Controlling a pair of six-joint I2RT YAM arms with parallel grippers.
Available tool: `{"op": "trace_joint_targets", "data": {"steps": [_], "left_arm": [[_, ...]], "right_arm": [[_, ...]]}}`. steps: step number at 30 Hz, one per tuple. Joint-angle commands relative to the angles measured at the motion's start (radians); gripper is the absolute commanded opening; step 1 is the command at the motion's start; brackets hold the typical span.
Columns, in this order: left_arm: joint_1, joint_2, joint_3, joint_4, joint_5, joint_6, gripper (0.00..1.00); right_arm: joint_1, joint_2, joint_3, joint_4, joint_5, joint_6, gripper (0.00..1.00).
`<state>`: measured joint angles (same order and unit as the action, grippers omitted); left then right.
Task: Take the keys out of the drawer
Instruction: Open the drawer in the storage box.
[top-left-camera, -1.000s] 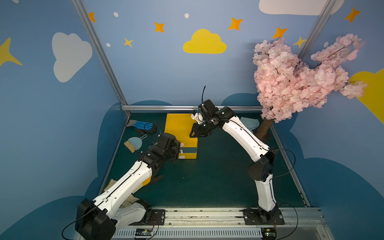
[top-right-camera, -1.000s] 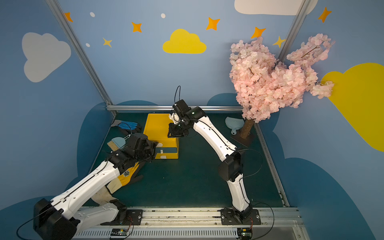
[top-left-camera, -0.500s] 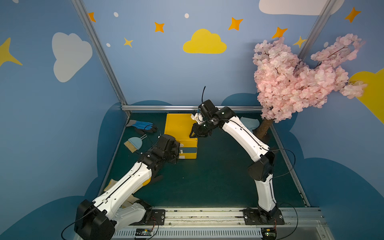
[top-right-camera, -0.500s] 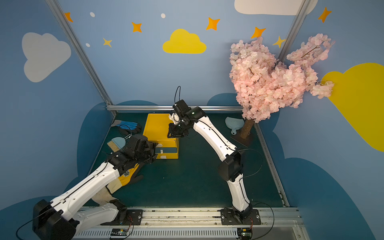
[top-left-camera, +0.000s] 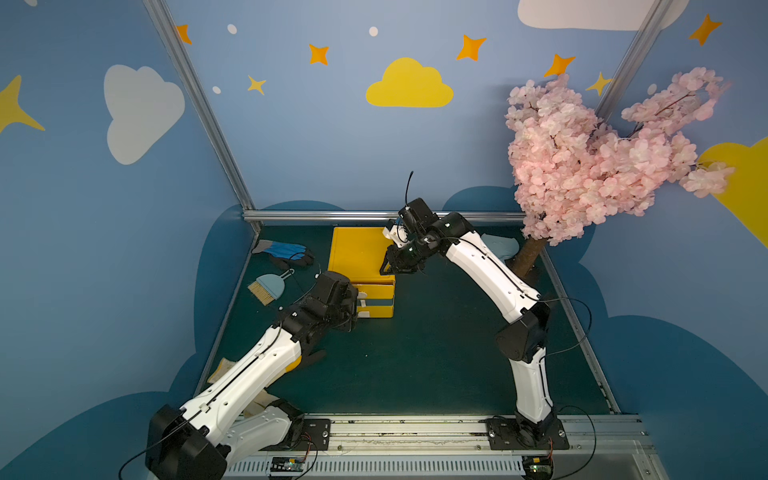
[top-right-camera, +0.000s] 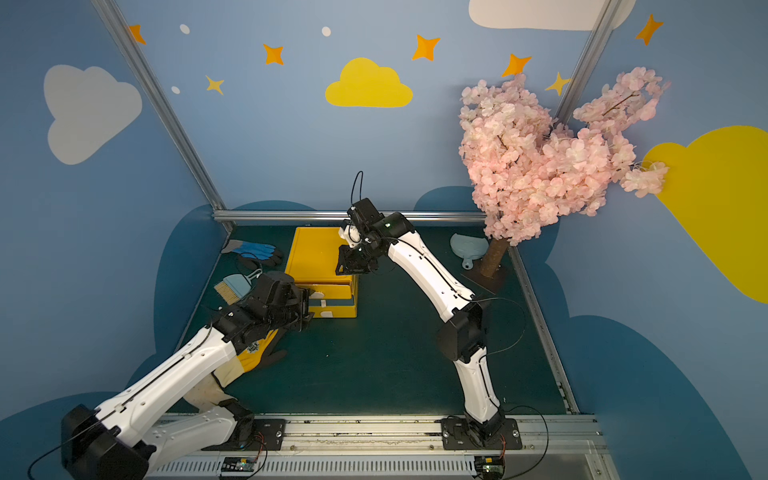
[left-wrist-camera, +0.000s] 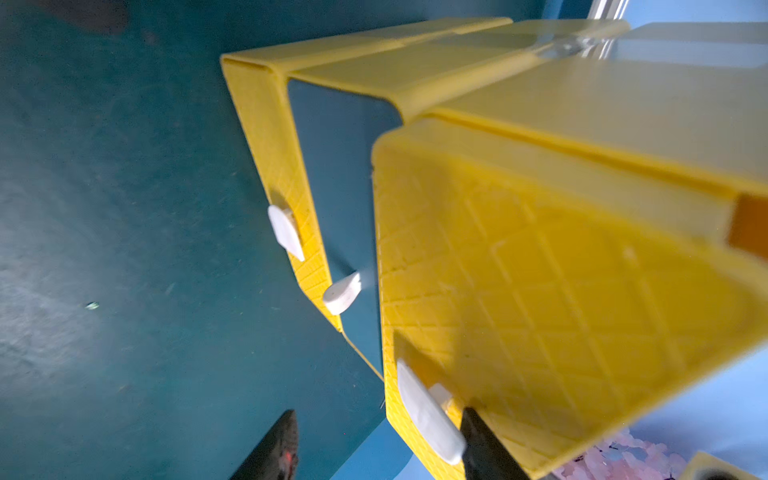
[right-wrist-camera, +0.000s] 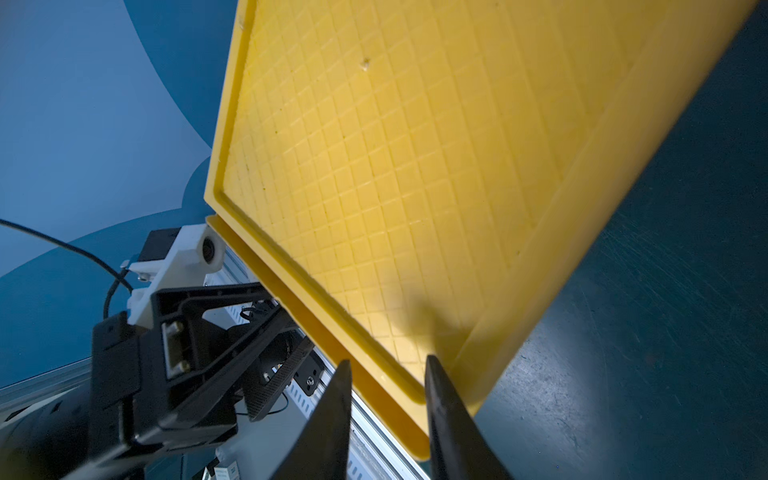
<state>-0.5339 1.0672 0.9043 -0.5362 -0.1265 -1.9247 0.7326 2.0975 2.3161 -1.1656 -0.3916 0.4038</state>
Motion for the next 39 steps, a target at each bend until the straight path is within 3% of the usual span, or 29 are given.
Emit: {"op": "trace_joint_targets", "data": {"steps": [1, 9, 15, 21, 39], "left_arm": [[-0.004, -0.067, -0.028, -0.179, -0.001, -0.041, 0.62], [-0.077, -0.163, -0.008, -0.283, 0.012, -0.115, 0.63], [-0.13, -0.173, 0.103, -0.358, -0.105, -0.132, 0.64], [-0.129, -0.058, 0.2, -0.263, -0.132, -0.068, 0.65], [-0.035, 0.023, 0.115, -0.173, -0.046, -0.068, 0.65]], "right_arm": [[-0.022, -0.001, 0.021, -0.04, -0.001, -0.012, 0.33], [-0.021, 0.013, 0.015, -0.042, -0.039, 0.008, 0.32], [-0.015, 0.012, 0.036, -0.041, -0.048, 0.028, 0.32], [-0.013, 0.002, 0.048, -0.043, -0.031, 0.027, 0.32], [-0.012, 0.033, 0.043, -0.027, -0.03, 0.051, 0.31]]}}
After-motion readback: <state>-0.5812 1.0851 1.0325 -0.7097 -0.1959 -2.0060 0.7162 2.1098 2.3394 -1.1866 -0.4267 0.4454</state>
